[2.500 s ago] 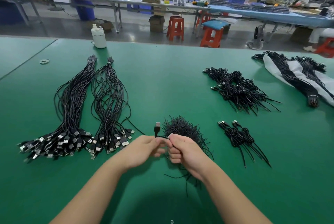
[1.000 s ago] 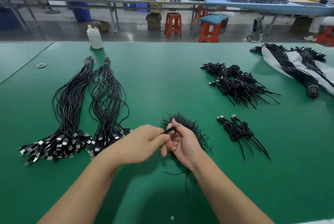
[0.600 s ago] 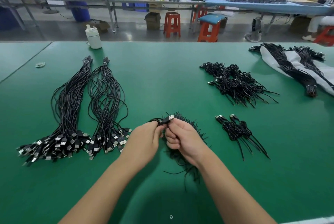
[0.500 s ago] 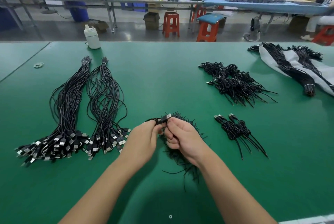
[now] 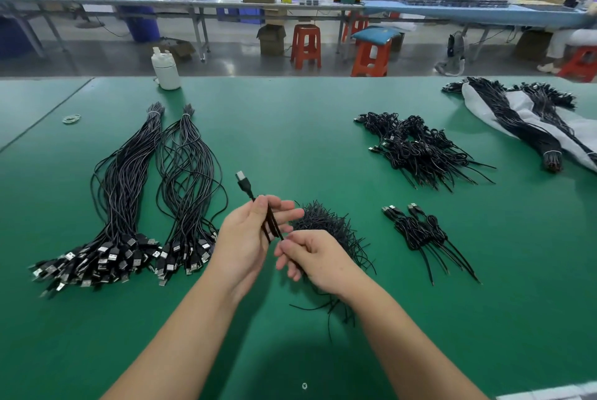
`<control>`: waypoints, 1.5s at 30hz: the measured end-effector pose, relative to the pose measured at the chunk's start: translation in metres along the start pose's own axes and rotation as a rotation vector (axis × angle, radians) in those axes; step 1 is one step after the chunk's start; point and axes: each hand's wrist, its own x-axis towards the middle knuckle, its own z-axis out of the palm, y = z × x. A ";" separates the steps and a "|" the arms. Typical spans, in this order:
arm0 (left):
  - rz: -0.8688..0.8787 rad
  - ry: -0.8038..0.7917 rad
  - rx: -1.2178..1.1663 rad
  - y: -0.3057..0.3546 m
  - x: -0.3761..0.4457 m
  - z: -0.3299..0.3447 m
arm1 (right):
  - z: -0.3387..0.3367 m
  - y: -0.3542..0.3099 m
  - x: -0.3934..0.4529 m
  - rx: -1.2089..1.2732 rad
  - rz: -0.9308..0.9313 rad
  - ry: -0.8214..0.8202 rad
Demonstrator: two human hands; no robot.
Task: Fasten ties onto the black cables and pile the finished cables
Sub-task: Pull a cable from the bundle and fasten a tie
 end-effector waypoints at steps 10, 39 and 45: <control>-0.139 -0.077 -0.158 0.006 -0.006 0.014 | 0.002 0.001 0.000 0.304 -0.042 0.093; -0.316 -0.349 0.481 0.022 -0.017 -0.009 | 0.011 0.019 -0.010 -0.209 -0.146 0.193; -0.195 -0.387 0.608 0.021 -0.020 -0.008 | 0.007 0.013 -0.009 -0.366 -0.201 0.238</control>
